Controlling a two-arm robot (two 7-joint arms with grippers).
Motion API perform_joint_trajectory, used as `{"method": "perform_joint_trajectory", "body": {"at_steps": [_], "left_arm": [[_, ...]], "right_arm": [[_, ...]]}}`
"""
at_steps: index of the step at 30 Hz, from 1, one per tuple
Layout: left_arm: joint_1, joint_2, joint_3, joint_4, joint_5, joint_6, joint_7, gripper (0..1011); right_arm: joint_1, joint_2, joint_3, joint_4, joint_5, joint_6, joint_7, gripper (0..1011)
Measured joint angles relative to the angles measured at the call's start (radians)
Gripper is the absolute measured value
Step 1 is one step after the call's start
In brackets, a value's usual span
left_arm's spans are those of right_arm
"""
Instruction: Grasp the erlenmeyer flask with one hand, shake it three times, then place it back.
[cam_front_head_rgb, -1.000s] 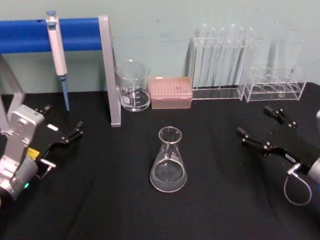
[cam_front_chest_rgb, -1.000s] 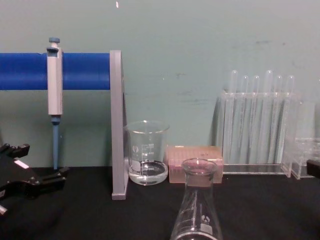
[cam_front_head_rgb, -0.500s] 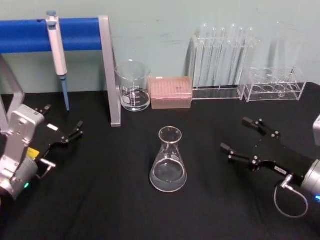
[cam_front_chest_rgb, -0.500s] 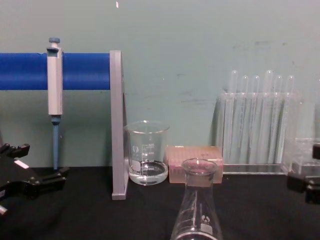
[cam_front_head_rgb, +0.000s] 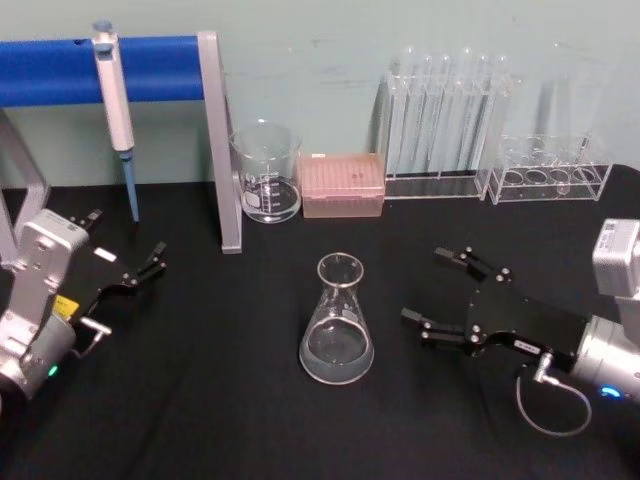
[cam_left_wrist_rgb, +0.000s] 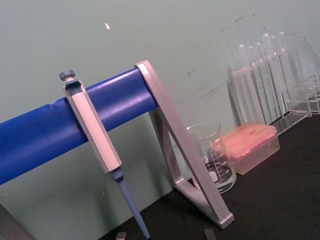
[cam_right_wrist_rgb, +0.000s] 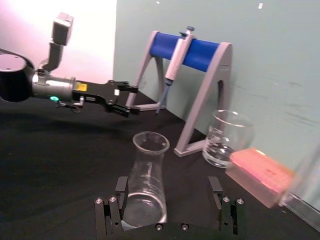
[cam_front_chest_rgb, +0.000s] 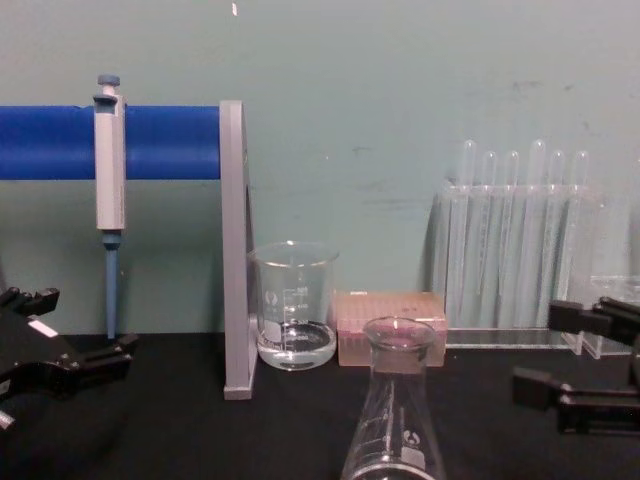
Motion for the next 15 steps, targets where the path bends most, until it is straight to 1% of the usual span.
{"method": "perform_joint_trajectory", "body": {"at_steps": [5, 15], "left_arm": [[0.000, 0.000, 0.000, 0.000, 0.000, 0.000, 0.000, 1001], [0.000, 0.000, 0.000, 0.000, 0.000, 0.000, 0.000, 1001]], "right_arm": [[0.033, -0.024, -0.024, 0.027, 0.000, 0.000, 0.030, 1000], [0.081, -0.070, -0.060, 0.072, 0.017, 0.018, 0.052, 1000]]}}
